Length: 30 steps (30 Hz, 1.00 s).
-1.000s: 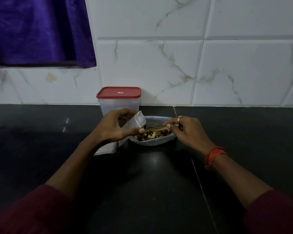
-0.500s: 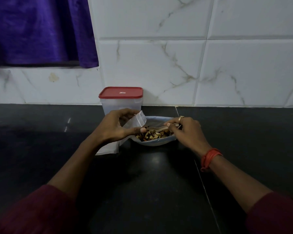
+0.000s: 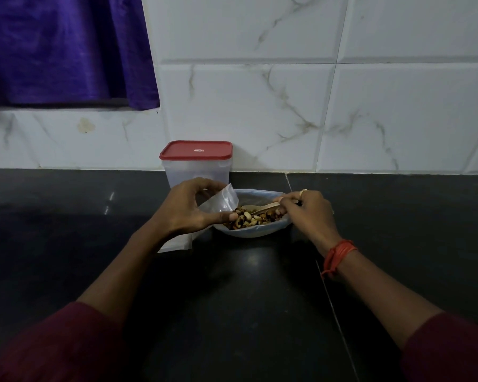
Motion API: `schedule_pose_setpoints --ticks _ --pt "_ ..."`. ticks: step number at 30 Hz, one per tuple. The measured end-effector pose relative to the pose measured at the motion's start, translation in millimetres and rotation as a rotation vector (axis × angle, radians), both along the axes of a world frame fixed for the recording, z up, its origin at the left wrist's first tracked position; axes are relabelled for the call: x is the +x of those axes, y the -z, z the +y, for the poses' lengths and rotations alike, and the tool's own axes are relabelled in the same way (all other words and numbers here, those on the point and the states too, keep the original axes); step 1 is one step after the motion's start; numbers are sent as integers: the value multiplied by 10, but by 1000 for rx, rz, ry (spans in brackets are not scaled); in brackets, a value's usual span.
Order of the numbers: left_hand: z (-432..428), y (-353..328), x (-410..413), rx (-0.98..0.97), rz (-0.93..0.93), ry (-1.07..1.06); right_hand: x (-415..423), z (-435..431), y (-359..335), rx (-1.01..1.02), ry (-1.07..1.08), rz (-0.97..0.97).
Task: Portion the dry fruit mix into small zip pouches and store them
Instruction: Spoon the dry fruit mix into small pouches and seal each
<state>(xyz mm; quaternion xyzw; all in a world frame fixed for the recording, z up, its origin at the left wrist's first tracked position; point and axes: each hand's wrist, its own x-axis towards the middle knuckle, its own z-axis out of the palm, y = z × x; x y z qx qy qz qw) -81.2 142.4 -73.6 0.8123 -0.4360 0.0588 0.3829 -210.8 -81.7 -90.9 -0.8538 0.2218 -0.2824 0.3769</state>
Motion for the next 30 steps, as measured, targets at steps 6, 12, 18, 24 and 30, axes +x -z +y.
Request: schedule_pose_setpoints --ticks 6,12,18,24,30 --pt "5 28 30 48 -80 -19 -33 -52 -36 128 -3 -87" --pt "-8 17 5 68 -135 -46 -76 -73 -112 189 -13 -149" --pt "-32 -3 -54 95 -228 -85 -98 59 -173 164 -93 -194" --pt "-58 14 -89 38 -239 -120 -102 240 -168 -1 -302 -270" --pt "-44 2 -56 -68 -147 -66 -77 165 -118 -595 -340 -455"
